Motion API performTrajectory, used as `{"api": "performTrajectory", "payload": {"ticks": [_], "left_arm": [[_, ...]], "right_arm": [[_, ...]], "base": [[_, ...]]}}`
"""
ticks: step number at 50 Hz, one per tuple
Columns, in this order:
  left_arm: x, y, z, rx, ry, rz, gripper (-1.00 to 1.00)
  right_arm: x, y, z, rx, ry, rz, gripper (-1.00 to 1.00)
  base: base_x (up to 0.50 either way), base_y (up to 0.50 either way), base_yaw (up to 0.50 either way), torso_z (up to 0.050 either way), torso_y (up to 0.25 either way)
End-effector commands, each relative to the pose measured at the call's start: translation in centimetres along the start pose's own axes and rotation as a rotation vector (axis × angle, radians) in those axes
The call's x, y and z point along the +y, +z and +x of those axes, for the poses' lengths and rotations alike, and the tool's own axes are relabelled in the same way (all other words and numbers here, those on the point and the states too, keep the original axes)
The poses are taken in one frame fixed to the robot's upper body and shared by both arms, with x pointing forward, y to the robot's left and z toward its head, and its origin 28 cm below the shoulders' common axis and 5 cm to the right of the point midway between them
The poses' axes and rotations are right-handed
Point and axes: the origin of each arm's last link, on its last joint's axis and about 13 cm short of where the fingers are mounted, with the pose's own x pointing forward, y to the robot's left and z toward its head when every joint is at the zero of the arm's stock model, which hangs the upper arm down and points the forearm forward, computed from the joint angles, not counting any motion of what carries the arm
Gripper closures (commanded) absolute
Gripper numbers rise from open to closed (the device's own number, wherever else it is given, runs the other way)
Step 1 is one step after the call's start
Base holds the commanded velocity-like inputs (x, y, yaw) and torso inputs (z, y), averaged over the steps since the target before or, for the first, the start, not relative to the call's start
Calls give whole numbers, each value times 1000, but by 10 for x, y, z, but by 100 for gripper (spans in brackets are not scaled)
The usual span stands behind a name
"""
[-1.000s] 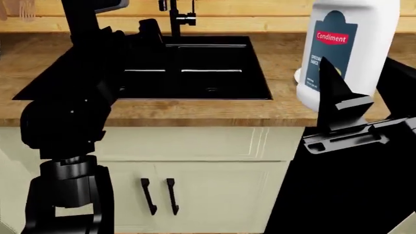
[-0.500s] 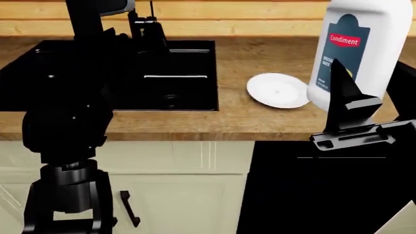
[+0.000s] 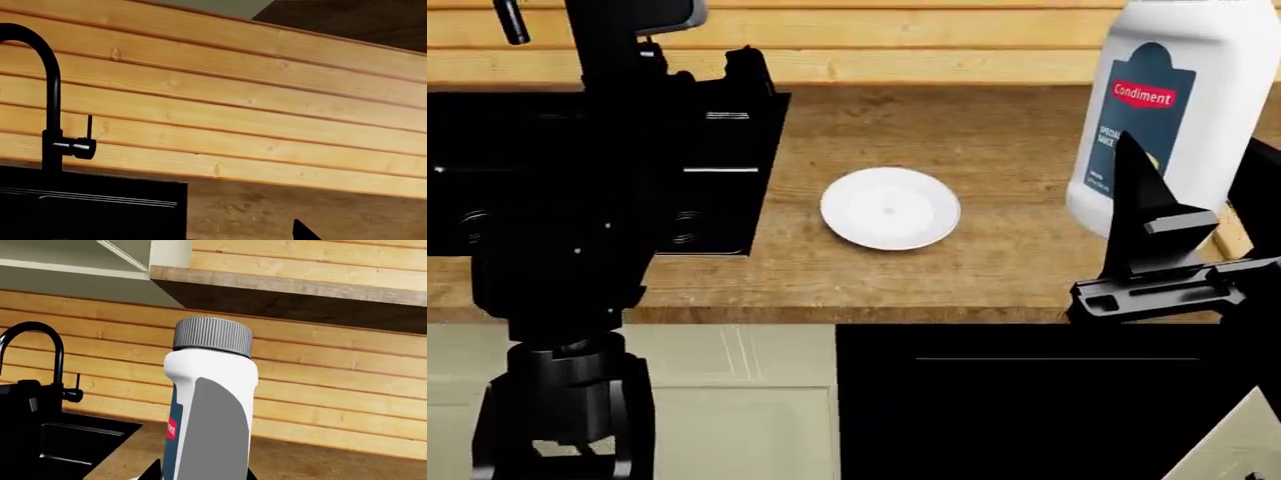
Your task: Pick the salami from the plate and place it on the cutting board. Then pick the condiment bottle from the cabinet and place it next to the cutting board.
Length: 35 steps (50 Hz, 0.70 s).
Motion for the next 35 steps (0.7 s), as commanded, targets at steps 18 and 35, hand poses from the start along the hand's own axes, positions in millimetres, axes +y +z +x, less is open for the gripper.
{"api": "performTrajectory", "payload": {"ticks": [18,35], "left_arm": [[0,0,-1,-2,-2,2,-100],[1,5,-2,-13,0,5,-100]], "right_arm": [[1,0,1,-36,-7,-35,100],[9,-18,33,-34,-32,-65,100]], "base": [[167,-487,0,1,1],[38,-31,0,0,1]]}}
